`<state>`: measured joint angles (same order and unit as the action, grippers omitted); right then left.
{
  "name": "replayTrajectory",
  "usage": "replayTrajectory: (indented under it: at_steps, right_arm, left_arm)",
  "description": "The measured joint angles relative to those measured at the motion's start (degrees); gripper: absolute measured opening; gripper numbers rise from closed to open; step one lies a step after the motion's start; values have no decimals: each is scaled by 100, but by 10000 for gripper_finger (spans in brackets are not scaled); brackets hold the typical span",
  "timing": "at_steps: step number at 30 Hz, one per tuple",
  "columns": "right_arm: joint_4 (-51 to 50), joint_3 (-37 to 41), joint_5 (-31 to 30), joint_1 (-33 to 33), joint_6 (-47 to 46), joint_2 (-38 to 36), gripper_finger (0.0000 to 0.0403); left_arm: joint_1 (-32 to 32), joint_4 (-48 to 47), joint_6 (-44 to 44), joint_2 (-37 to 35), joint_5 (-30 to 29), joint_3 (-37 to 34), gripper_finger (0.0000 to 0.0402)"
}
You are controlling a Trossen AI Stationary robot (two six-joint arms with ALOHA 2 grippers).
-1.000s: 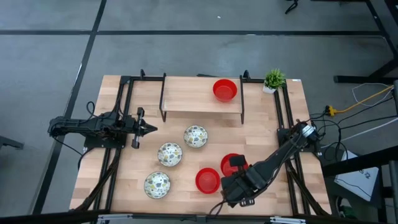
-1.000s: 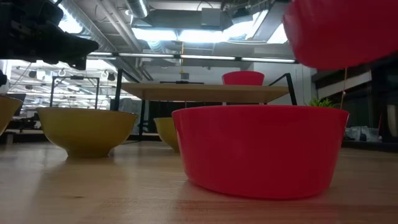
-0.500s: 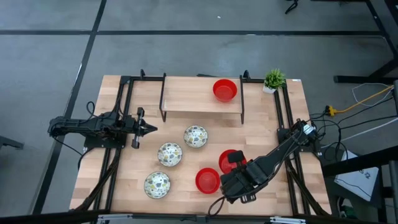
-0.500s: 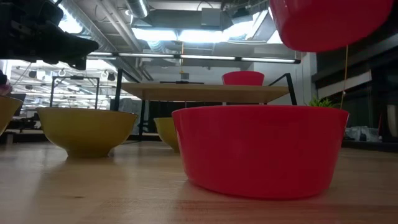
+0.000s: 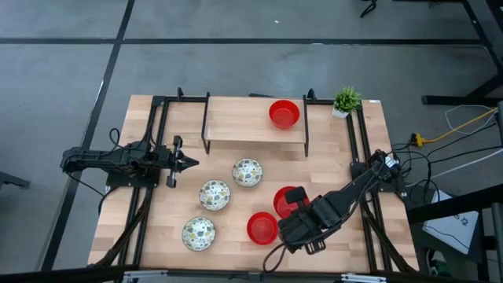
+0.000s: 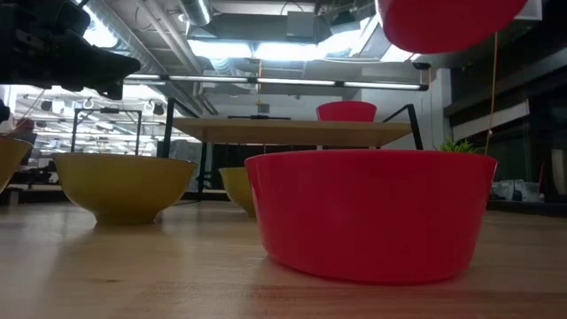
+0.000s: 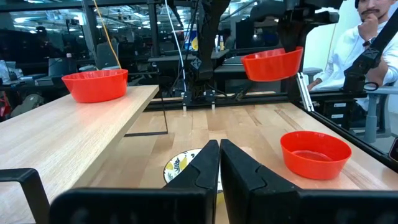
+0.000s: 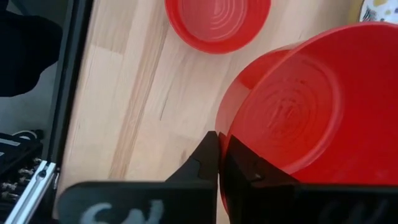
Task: Pick & Place Mini bowls
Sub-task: Stack the right red bowl on top of the red bowl on the shelf
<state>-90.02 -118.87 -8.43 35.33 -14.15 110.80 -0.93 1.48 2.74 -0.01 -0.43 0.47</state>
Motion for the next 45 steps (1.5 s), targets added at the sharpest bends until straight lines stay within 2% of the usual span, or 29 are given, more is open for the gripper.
replayTrajectory:
  at_steps: [18,45]
  right_arm:
    - [0,-703,-2,-586,1193,0,6]
    - [2,-1587,-105,-1931,2732,0,6]
  left_arm:
    - [2,0,0,0,-1,0,10]
    - [2,-1,0,0,-2,-1,13]
